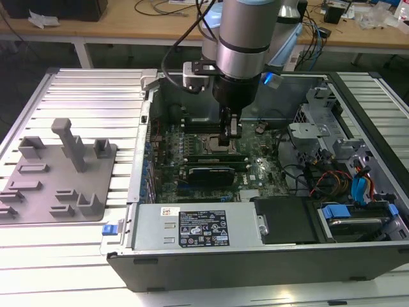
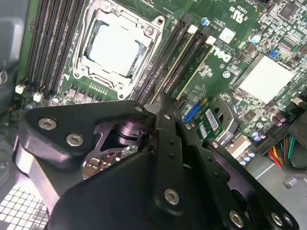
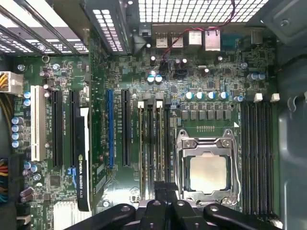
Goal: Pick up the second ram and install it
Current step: 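Press down the second ram until it locks into place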
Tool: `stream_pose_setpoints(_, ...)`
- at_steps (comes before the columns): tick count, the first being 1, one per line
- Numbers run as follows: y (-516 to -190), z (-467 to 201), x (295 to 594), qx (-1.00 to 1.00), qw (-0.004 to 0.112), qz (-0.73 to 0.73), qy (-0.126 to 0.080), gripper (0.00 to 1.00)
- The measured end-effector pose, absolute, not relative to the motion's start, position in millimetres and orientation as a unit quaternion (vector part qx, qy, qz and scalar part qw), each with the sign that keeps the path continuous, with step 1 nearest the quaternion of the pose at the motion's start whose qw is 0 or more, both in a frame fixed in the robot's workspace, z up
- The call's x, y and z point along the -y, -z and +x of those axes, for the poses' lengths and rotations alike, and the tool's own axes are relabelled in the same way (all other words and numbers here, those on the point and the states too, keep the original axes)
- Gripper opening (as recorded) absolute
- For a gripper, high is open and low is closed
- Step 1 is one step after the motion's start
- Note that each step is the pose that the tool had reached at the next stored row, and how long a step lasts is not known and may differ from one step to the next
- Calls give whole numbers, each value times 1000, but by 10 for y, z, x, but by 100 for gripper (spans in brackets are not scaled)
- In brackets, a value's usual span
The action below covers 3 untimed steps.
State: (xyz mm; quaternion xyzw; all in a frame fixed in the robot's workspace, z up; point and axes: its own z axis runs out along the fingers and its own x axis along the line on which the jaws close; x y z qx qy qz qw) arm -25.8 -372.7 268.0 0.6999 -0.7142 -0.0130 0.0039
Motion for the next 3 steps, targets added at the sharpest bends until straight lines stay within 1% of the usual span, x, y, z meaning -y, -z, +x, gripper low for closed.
stream_pose_setpoints(3, -2680, -257, 3727, 714, 4, 700, 13, 8)
